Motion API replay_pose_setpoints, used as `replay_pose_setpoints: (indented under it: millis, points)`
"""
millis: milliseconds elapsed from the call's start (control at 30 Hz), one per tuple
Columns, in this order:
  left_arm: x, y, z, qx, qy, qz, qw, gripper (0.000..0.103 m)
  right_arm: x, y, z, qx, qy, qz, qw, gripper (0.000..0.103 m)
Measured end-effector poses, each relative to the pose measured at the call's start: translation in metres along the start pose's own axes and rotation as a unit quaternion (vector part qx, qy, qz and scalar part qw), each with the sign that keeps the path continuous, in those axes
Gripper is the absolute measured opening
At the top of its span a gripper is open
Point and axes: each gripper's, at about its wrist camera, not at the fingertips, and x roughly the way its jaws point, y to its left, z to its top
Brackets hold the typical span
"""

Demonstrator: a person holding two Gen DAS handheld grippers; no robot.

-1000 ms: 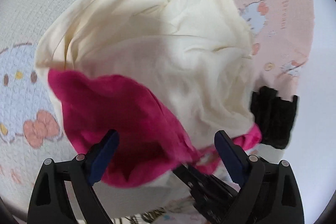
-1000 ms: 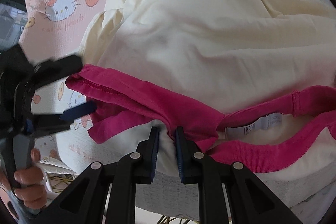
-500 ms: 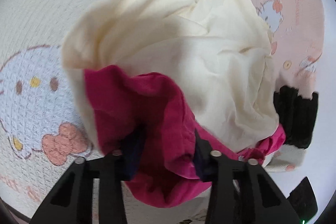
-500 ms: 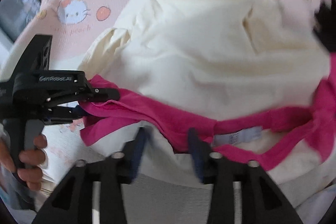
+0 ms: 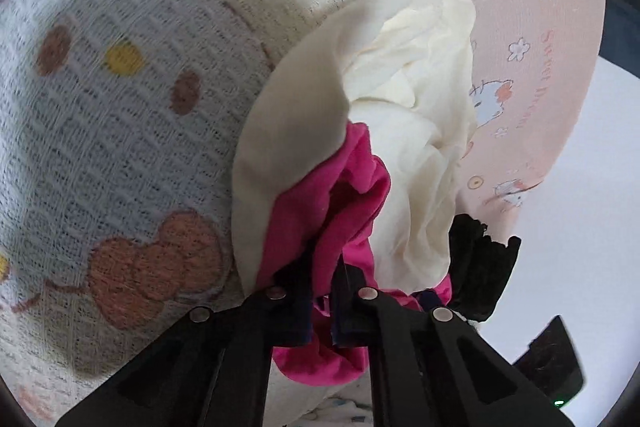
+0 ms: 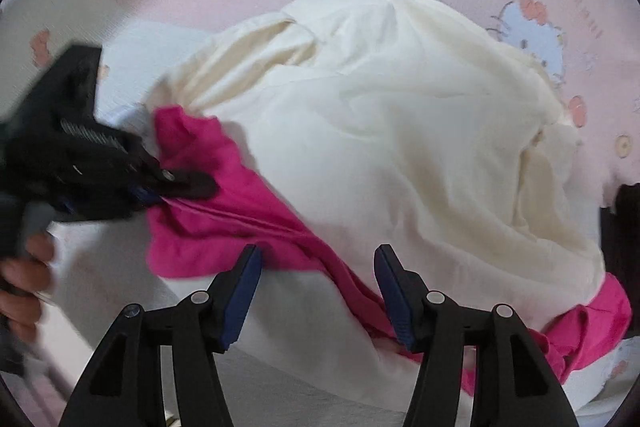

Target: Fold clothes

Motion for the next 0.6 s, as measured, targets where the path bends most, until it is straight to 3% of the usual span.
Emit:
replay_pose_setpoints:
  millis: [167,333,400,533,600]
  points:
    - [0.003,-0.001,0.003,0.001,0.0,-0.004,1.0,0.006,-0.023,0.015,0.006,-0.047,-0.023,0.032,0.998,0.059]
    - [0.016,-0.003,0.003,0.0,0.003,-0.019,0.9998,0.006,0.018,0.039,0.004,-0.157,0.038,-0.007,0.987,0.063]
    - [0.018,-0.005,0.002,0.006,0.002,-0.018,0.9998,0.006,0.029,0.033,0.007,-0.142,0.052,-0.02,0.988,0.064]
    - [0.014,-0.01,-0.001,0.035,-0.008,-0.001,0.9993,0.006,0.038,0.0,0.022,-0.028,0.07,0.013,0.997,0.064]
    - [0.015,-0.015,-0.004,0.054,-0.015,0.01,0.9984,0.006,0.042,-0.001,0.021,-0.025,0.07,0.01,0.997,0.064]
